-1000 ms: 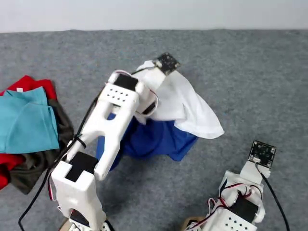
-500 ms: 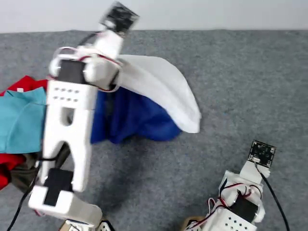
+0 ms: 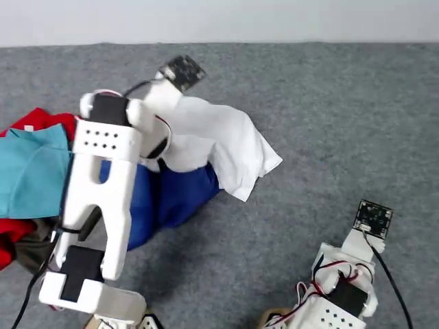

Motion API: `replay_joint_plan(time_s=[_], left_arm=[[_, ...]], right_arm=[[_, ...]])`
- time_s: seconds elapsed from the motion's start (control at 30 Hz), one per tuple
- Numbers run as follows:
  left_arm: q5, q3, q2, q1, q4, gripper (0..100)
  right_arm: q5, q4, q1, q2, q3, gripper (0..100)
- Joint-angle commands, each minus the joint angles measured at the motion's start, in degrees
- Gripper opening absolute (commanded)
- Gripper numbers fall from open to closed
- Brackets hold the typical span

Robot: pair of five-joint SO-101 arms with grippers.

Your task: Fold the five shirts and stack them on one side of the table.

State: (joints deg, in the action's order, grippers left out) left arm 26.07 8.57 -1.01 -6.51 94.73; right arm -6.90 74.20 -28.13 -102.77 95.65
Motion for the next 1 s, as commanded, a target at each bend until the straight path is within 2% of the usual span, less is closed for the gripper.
replay_joint_plan(time_s=[0.0,0.27,0.47,0.6,0.7,0.8,0.97], left_arm=[[1.8,-2.2,-0.1,-2.4,0.4,2],[3.8,-2.9,-5.3,-6.6,0.4,2],[3.6,-2.9,-6.0,-6.9,-0.1,13],[2.6,-2.9,-6.0,-6.8,-2.5,14],[2.5,-2.9,-5.5,-7.1,-3.8,12],[2.6,-2.9,-5.5,-7.1,-5.3,2],[2.6,-1.8,-4.7,-7.0,-4.3,1]], right_arm=[[0.6,0.3,-0.7,-0.2,0.9,1.0],[0.6,0.3,-0.7,-0.2,0.9,1.0],[0.6,0.3,-0.7,-0.2,0.9,1.0],[0.6,0.3,-0.7,-0.2,0.9,1.0],[0.6,0.3,-0.7,-0.2,0.9,1.0],[0.6,0.3,-0.7,-0.2,0.9,1.0],[0.6,0.3,-0.7,-0.2,0.9,1.0]])
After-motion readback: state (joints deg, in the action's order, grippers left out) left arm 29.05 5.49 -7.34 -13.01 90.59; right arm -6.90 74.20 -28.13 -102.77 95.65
